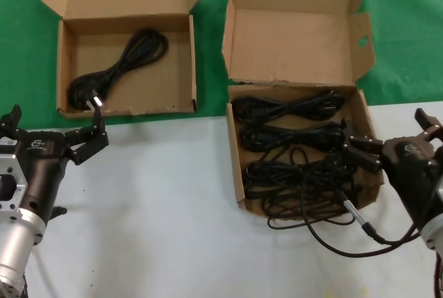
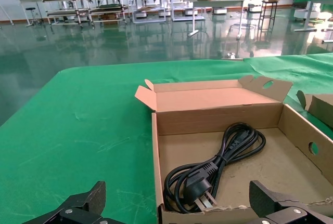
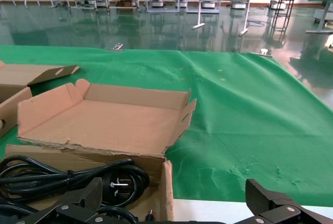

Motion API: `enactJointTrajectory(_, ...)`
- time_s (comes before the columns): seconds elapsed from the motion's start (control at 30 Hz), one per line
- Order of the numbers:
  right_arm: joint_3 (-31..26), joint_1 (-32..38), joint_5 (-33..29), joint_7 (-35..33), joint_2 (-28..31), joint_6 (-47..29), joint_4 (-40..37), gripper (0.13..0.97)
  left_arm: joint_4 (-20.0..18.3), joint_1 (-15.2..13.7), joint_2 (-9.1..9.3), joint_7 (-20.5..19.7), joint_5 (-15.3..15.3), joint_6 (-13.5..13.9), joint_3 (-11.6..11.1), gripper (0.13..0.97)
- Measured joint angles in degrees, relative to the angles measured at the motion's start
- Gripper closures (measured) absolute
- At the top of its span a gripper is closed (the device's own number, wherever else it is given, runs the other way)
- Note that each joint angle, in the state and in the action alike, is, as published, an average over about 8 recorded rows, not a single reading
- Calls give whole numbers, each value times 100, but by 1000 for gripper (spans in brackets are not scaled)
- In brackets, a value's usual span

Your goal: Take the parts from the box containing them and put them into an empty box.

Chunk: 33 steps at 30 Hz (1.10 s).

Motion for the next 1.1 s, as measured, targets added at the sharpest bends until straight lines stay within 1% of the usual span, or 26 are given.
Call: enactJointTrajectory(1.1,0,0,0,0,0,0,0,129,0,0,0,0,0,0,0,132)
